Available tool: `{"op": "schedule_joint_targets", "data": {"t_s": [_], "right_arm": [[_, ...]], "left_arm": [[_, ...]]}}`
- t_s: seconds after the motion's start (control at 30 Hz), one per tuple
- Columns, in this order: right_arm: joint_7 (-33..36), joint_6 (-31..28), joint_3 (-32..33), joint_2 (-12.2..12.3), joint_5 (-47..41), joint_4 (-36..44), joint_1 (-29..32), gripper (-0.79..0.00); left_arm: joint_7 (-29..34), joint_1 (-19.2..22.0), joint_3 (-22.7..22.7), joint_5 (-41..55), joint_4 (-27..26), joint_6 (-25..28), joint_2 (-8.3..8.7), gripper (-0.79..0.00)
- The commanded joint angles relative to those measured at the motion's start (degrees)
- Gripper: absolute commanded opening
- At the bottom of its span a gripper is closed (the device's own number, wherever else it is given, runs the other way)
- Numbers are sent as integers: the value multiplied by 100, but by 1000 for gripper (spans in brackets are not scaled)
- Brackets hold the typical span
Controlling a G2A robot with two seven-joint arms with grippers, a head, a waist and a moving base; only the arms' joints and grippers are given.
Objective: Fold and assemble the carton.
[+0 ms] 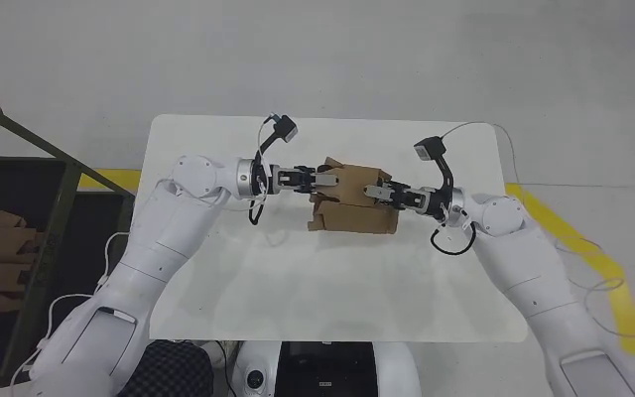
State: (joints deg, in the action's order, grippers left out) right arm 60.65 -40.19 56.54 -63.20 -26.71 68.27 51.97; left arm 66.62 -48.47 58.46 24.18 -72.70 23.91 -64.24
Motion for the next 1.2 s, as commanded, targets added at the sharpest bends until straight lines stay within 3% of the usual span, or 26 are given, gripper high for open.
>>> {"op": "schedule_joint_targets", "data": {"t_s": [0.0,0.13,0.27,0.43,0.5,0.53,0.57,0.6,0.63,0.7,1.17], "right_arm": [[-2,12,-7,-8,-8,-35,-13,-502],[0,9,-15,-24,-5,-104,-41,-625],[11,0,-11,-34,5,-134,-55,-656],[37,-11,-24,-51,-9,-161,-58,-776],[44,-8,-33,-58,-11,-181,-62,-785],[50,-6,-36,-62,-13,-192,-66,-785],[51,-8,-36,-65,-17,-204,-69,-785],[50,-10,-34,-67,-7,-218,-74,-785],[52,-3,-33,-69,2,-233,-77,-785],[38,2,-26,-72,23,-259,-83,-785],[-154,70,-18,-100,258,-315,-59,-785]], "left_arm": [[4,3,-4,15,6,-3,-4,-785],[7,13,3,-4,28,-6,-5,-785],[15,16,12,-23,51,-17,-5,-785],[1,19,-1,-64,61,-19,-10,-785],[-8,21,-1,-83,63,-27,-11,-785],[-14,27,4,-105,62,-28,-10,-705],[-25,29,12,-116,63,-32,-9,-536],[-34,30,23,-124,62,-40,-7,-416],[-44,31,38,-138,54,-42,-4,-185],[-46,29,75,-154,18,-53,6,0],[-32,-188,314,83,-351,-32,64,0]]}}
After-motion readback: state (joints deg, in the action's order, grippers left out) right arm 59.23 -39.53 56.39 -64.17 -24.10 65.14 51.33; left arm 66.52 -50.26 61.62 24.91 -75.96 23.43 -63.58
